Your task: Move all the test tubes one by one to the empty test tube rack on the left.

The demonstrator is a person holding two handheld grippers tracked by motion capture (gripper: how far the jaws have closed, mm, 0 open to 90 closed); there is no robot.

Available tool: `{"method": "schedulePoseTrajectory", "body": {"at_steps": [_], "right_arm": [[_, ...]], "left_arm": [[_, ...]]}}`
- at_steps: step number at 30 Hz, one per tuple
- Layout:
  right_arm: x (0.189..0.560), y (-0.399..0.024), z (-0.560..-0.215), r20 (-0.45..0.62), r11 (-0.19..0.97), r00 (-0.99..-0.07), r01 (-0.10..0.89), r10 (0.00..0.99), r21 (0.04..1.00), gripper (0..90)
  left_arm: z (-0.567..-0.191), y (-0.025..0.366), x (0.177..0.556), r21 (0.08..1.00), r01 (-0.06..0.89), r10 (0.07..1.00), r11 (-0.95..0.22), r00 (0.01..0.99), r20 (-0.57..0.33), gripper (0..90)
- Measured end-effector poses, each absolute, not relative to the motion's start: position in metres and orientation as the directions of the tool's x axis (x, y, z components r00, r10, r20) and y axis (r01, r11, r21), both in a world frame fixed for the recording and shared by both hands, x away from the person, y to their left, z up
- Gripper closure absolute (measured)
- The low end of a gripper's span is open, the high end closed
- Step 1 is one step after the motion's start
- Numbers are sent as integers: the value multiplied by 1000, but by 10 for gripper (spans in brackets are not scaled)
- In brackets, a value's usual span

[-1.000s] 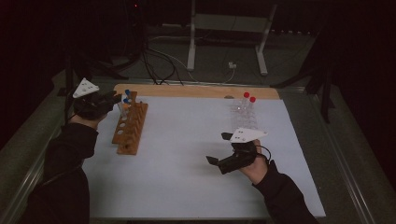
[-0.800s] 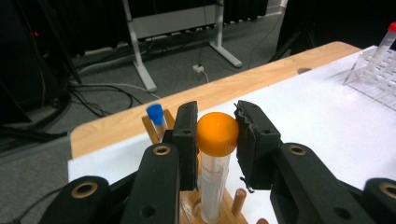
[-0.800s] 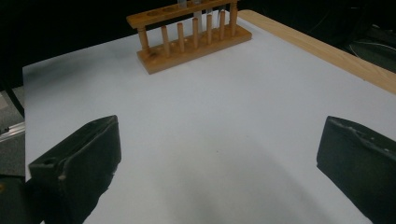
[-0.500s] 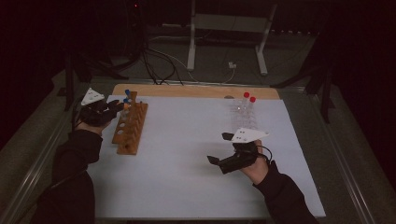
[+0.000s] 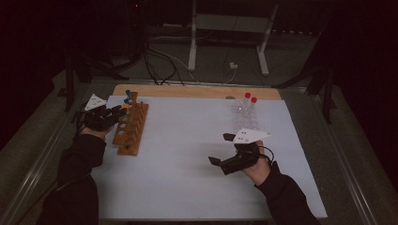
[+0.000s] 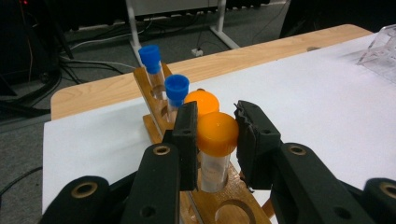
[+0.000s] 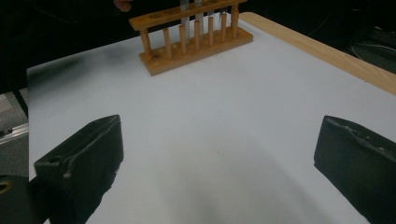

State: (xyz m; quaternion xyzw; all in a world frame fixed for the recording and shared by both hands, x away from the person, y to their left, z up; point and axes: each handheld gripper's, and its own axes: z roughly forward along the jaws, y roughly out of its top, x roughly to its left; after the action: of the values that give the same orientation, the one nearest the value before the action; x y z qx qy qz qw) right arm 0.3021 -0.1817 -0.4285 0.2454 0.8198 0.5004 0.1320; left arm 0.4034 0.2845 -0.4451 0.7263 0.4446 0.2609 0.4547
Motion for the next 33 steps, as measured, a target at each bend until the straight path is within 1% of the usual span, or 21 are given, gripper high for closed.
{"method": "schedulePoseTrajectory", "body": {"at_steps": [4,9,18,19,20,22,23,25,28,29,30,32,33], "right_arm": [[302,-182,-428,28,380,-846,269,533,885,12],[301,-182,-428,28,381,-847,268,531,885,12],[302,-182,-428,30,383,-849,269,527,884,12],[302,-182,-427,33,380,-849,270,527,885,12],[302,-182,-427,32,378,-848,269,528,886,12],[302,-184,-425,31,374,-847,267,530,888,11],[302,-184,-425,32,371,-846,266,532,890,11],[303,-186,-423,28,367,-844,262,536,893,11],[304,-189,-418,21,361,-840,256,543,897,11],[305,-191,-417,23,357,-839,256,544,898,0],[307,-192,-415,26,357,-839,259,544,897,0],[310,-196,-412,19,353,-830,258,557,900,0],[312,-198,-410,24,347,-827,261,562,901,0]], "left_arm": [[-446,286,403,895,407,884,-182,466,-32,719],[-447,286,402,890,409,887,-200,461,-13,718],[-446,291,402,885,428,874,-185,483,-51,704],[-445,290,401,884,428,870,-187,490,-52,671],[-443,289,399,884,424,873,-197,487,-39,609],[-439,288,394,887,418,863,-197,503,-45,487],[-437,287,391,889,411,862,-200,505,-39,457],[-432,285,385,896,395,854,-203,520,-36,334],[-426,279,374,904,379,834,-198,549,-48,204],[-424,276,370,907,371,824,-199,564,-49,165],[-422,273,366,910,362,812,-200,581,-53,156],[-418,266,360,911,357,792,-208,608,-58,87],[-418,262,356,914,348,775,-210,629,-61,78]]}}
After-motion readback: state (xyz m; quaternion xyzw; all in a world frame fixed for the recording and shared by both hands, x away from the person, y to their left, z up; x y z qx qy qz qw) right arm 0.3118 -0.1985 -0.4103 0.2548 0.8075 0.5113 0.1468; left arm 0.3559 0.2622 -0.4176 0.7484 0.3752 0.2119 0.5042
